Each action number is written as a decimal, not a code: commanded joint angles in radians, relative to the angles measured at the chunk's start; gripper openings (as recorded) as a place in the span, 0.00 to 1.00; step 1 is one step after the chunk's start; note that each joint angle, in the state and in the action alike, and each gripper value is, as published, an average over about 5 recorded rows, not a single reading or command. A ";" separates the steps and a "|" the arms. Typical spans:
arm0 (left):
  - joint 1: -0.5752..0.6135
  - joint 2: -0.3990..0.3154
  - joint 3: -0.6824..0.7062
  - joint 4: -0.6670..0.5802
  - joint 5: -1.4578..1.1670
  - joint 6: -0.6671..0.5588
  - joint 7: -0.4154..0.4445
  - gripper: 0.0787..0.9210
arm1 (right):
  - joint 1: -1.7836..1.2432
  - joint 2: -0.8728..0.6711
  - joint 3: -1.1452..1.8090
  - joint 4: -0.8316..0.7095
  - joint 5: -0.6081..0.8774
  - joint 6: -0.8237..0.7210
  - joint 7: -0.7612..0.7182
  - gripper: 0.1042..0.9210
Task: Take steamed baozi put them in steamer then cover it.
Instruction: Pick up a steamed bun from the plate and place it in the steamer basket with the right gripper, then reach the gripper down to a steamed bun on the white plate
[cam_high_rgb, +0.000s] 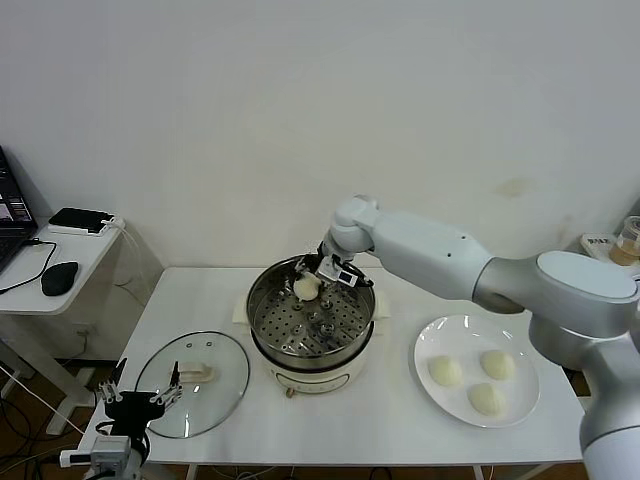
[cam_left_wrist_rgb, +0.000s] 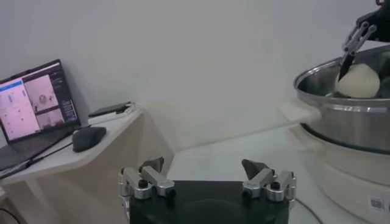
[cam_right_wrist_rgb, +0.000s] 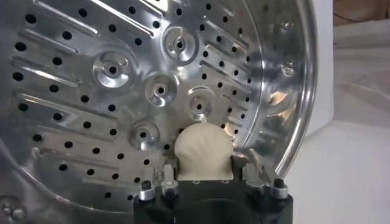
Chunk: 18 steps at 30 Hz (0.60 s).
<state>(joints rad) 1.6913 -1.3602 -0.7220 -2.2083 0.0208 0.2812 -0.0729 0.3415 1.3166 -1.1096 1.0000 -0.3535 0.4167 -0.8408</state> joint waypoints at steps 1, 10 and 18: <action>0.000 0.001 0.000 0.000 0.000 0.001 0.000 0.88 | 0.040 -0.016 -0.009 0.055 0.124 -0.062 -0.039 0.78; -0.013 0.015 0.000 0.006 -0.008 0.008 0.004 0.88 | 0.203 -0.210 0.027 0.335 0.424 -0.496 -0.211 0.88; -0.031 0.042 0.001 0.003 -0.032 0.024 0.011 0.88 | 0.179 -0.514 0.095 0.515 0.442 -0.718 -0.251 0.88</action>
<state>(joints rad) 1.6602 -1.3234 -0.7201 -2.2052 -0.0072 0.3049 -0.0611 0.4902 1.0637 -1.0615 1.3136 -0.0211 -0.0256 -1.0231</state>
